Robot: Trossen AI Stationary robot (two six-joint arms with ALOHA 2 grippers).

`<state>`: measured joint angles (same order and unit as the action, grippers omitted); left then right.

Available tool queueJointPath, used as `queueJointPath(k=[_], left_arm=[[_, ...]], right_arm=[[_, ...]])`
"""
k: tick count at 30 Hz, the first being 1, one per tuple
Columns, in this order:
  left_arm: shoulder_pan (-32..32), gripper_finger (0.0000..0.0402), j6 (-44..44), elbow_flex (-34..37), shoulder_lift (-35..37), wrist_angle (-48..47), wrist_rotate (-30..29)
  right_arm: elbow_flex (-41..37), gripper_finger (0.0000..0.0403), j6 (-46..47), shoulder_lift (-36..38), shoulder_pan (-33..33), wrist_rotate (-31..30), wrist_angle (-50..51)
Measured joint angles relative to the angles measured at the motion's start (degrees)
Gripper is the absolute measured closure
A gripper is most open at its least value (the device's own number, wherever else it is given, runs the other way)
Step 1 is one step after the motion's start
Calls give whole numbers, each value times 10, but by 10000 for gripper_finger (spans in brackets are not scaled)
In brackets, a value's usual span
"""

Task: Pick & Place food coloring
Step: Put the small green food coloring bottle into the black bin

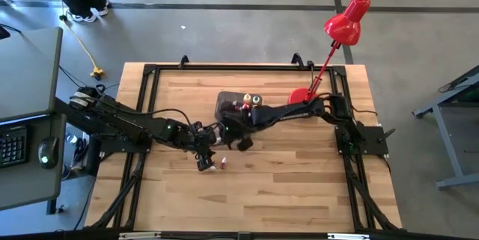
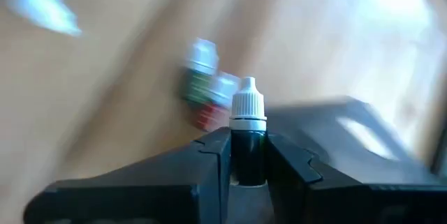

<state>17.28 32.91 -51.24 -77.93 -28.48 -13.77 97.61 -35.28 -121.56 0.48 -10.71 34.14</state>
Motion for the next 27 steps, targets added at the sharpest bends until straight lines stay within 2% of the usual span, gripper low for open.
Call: queueJointPath(k=[2,9,16,22,27], left_arm=[[0,215,5,0,0,0,3],[0,215,41,0,0,-4,53],[0,215,42,0,0,-5,41],[0,215,34,0,-1,-4,39],[0,215,35,0,-1,0,37]], right_arm=[[19,341,-2,0,-15,-20,16],[37,322,8,0,-68,-14,33],[37,333,38,0,-105,-2,32],[-5,315,35,0,-119,17,-11],[-40,321,24,2,-119,13,-28]])
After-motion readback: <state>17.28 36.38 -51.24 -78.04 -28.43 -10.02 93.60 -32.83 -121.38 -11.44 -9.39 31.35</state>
